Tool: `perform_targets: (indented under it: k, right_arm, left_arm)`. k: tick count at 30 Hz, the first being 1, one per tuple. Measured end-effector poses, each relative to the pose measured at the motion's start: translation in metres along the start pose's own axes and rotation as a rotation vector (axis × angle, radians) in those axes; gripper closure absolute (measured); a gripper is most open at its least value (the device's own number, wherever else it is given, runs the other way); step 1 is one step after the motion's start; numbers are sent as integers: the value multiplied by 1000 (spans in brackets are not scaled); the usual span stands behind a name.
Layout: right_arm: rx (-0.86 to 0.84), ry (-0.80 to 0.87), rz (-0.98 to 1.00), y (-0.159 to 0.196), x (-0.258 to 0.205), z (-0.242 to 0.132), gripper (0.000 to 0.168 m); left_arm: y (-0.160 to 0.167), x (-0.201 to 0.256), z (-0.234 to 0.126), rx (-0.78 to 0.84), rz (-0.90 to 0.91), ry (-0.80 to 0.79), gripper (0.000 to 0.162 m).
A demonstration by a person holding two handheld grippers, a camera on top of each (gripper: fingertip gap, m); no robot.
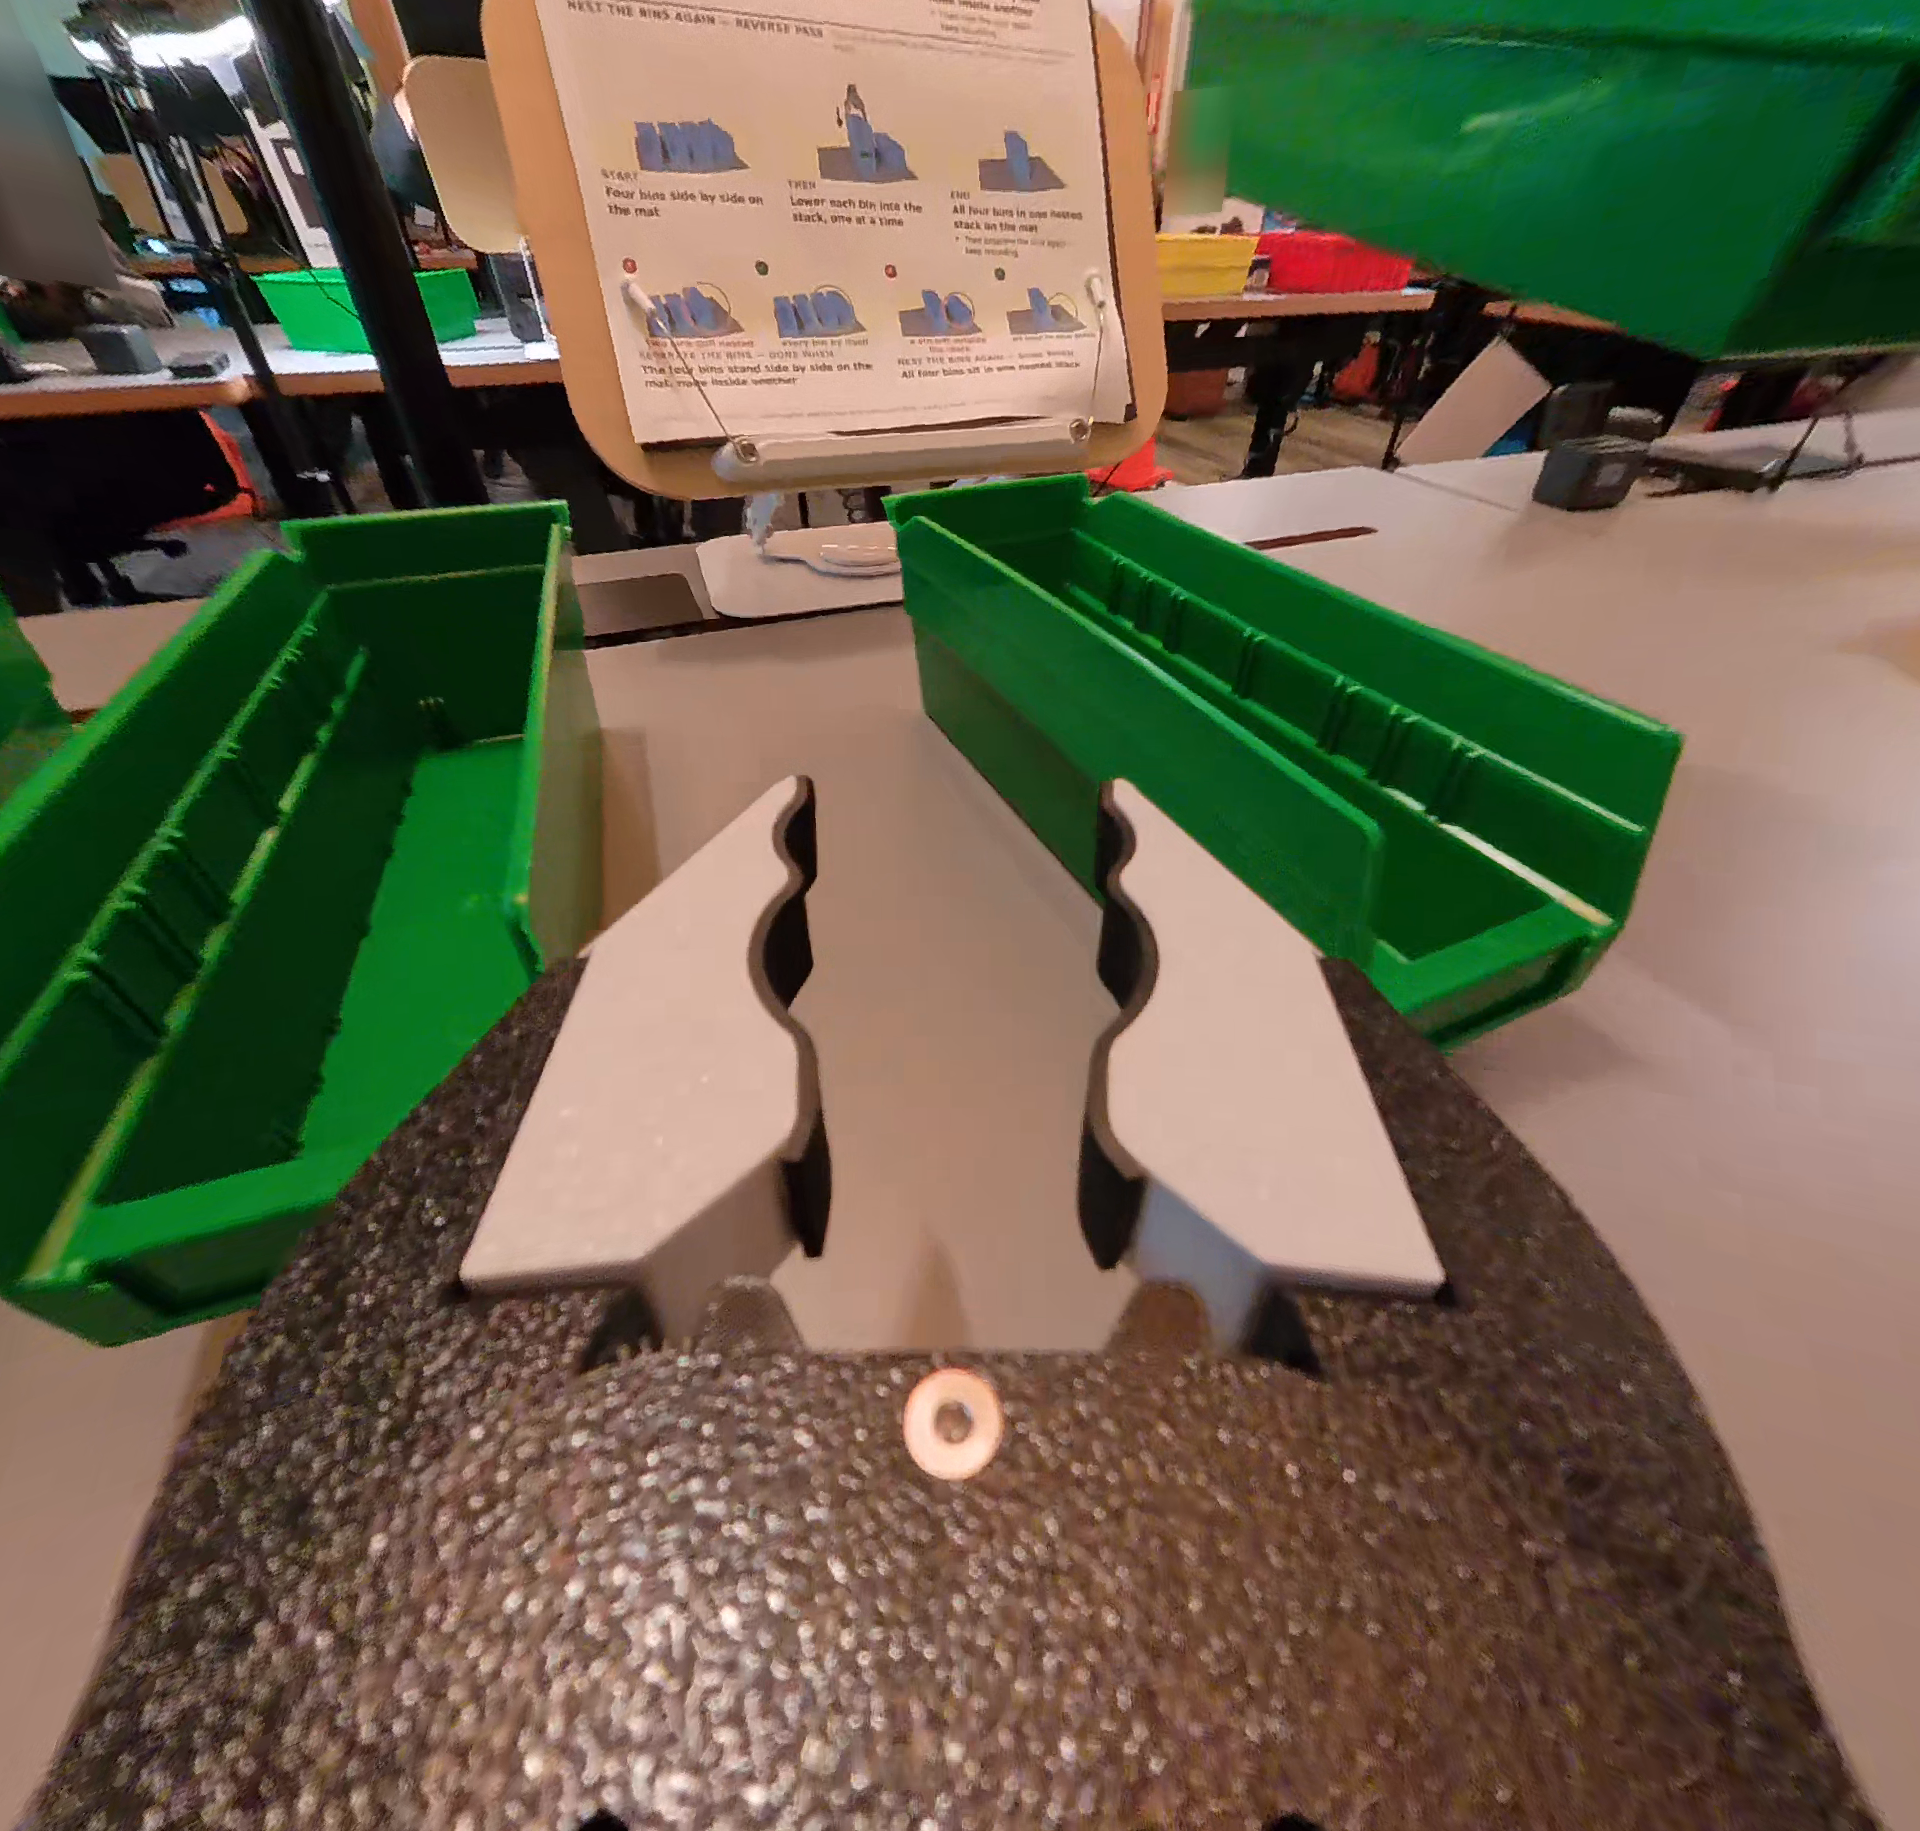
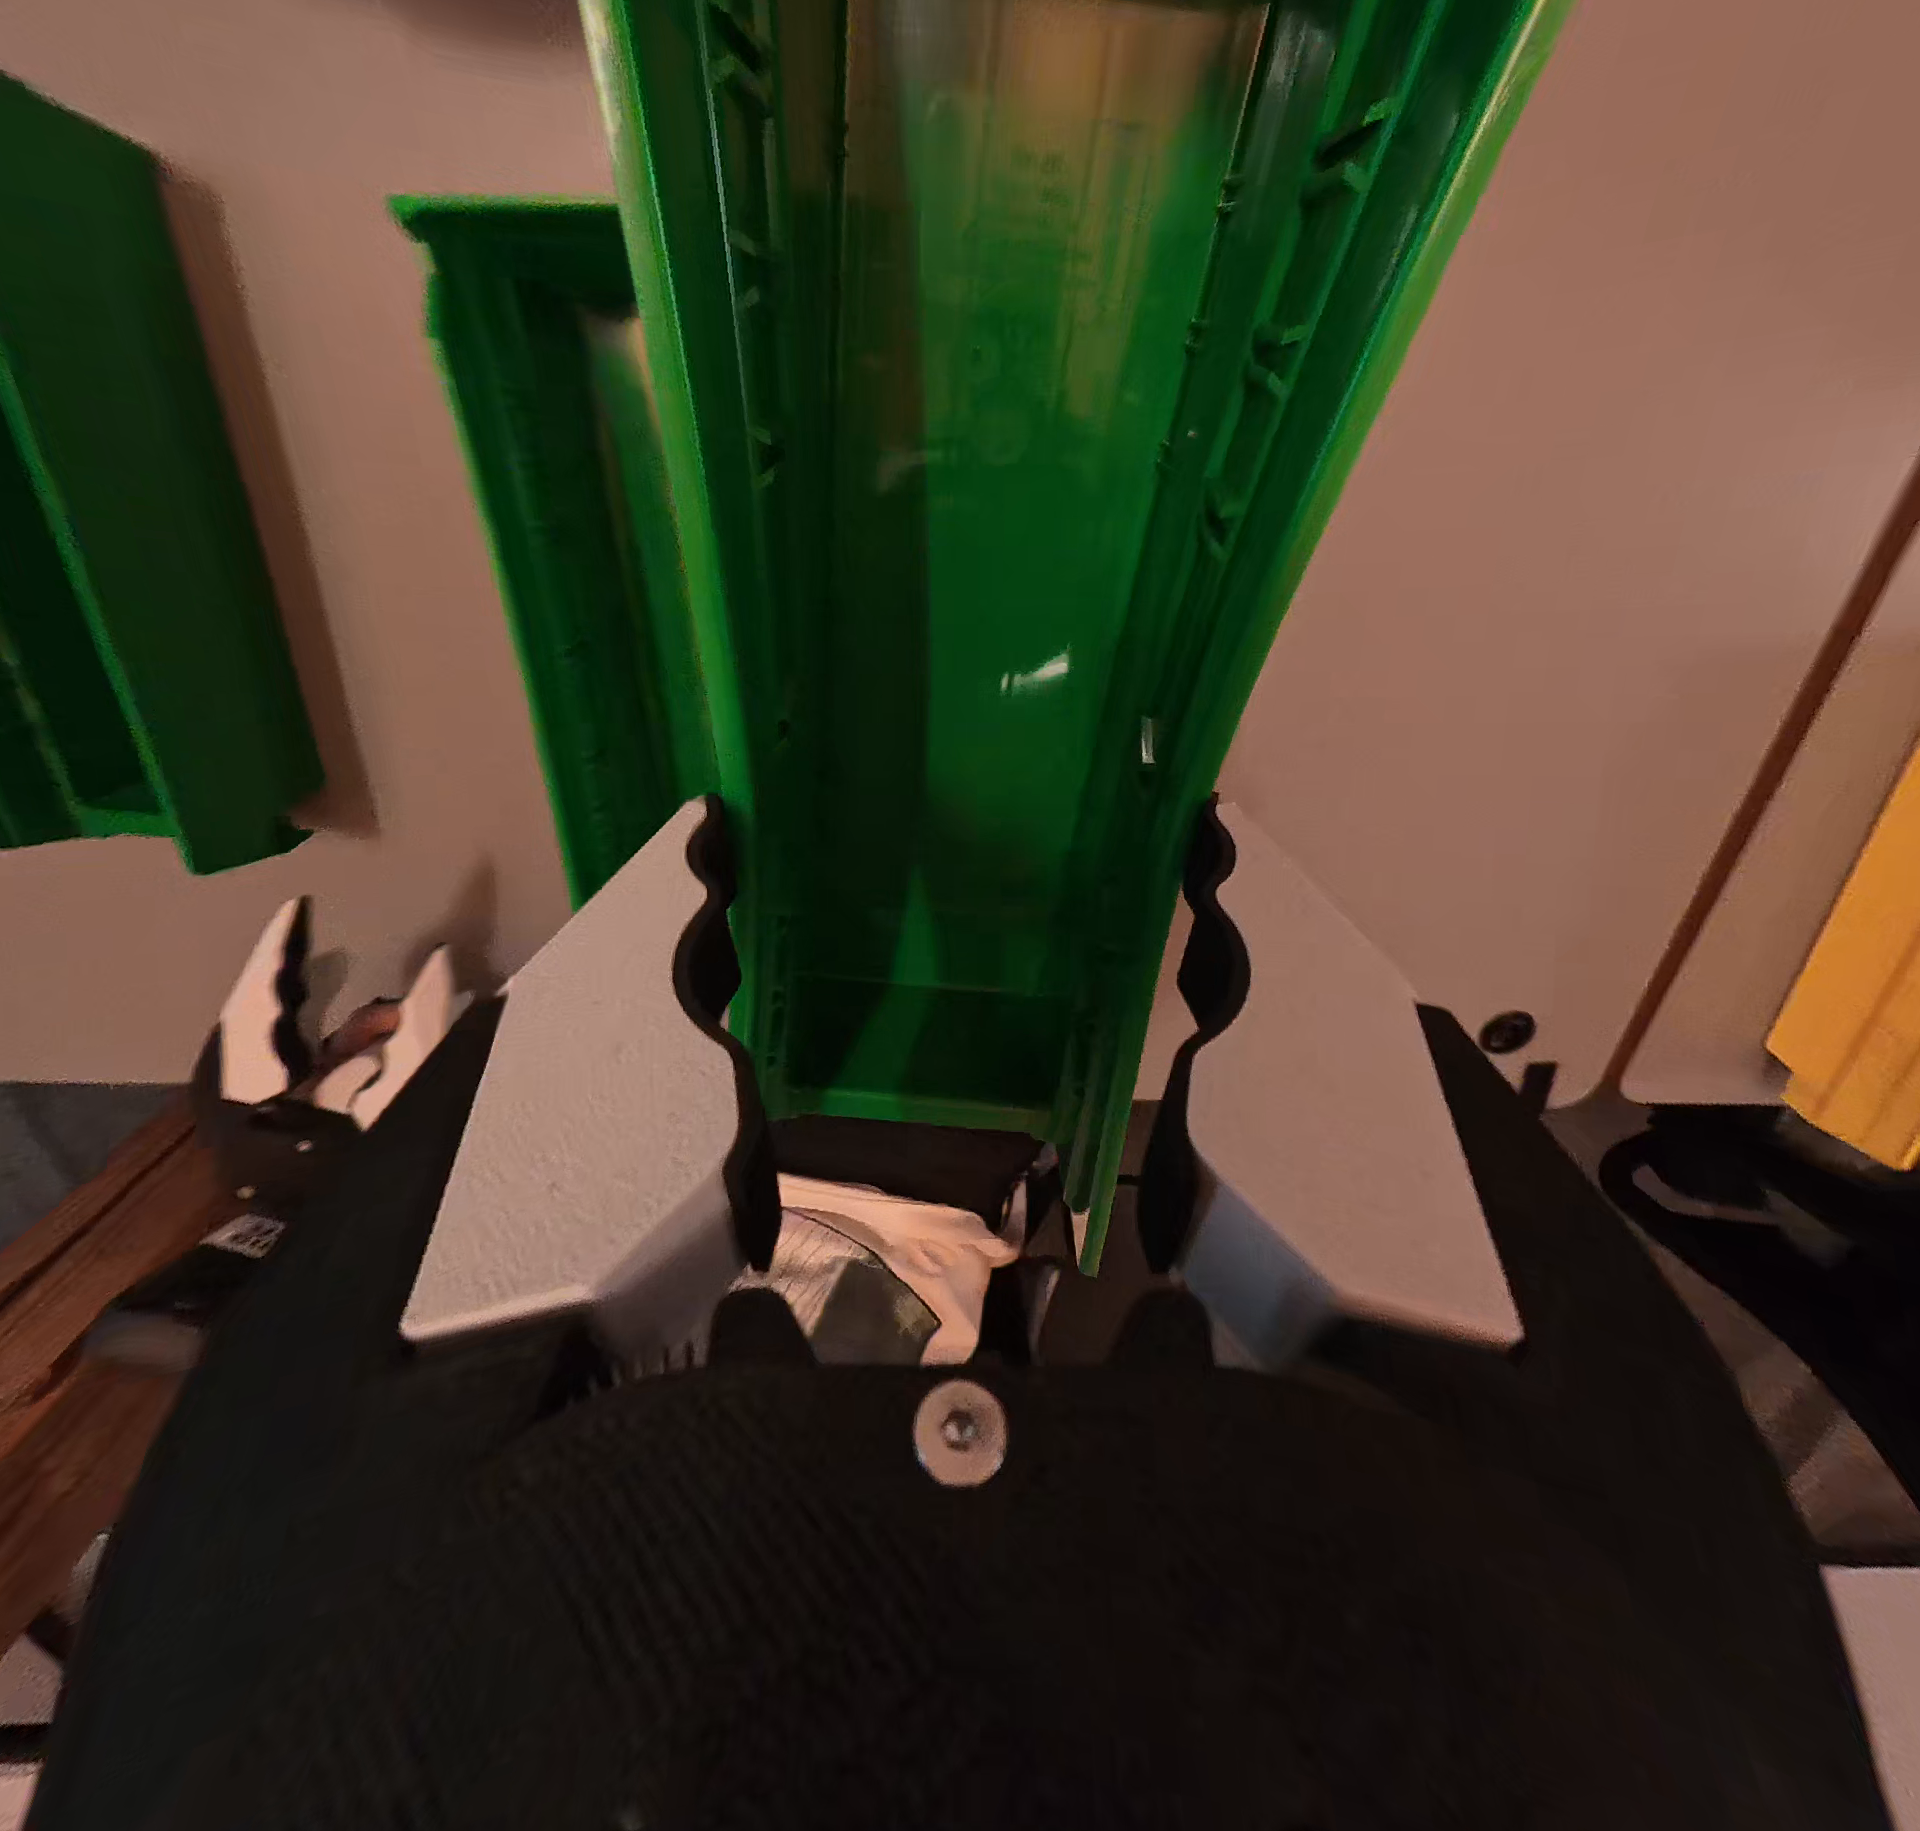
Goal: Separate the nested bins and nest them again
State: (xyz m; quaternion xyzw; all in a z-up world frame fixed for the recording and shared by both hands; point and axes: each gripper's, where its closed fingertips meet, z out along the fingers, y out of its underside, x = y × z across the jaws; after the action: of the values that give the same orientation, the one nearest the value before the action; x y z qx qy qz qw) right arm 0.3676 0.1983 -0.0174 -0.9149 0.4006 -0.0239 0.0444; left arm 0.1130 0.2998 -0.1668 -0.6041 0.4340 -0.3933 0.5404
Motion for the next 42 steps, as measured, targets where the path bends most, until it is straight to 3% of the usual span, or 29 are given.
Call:
perform_targets:
  k: [8, 18, 29, 42]
  right_arm:
    - [-44, 50, 76, 0, 85, 26, 80]
    - [-168, 51, 102, 14, 150, 103, 79]
    - [-197, -38, 82, 26, 181, 180, 79]
    - [-145, -43, 0, 22, 183, 193, 62]
  left_arm:
    - [-18, -17, -13, 40, -29, -11, 112]
    - [-28, -15, -18, 40, -27, -4, 112]
    - [-22, -5, -13, 18, -49, 30, 112]
    - [-13, 6, -8, -14, -30, 47, 112]
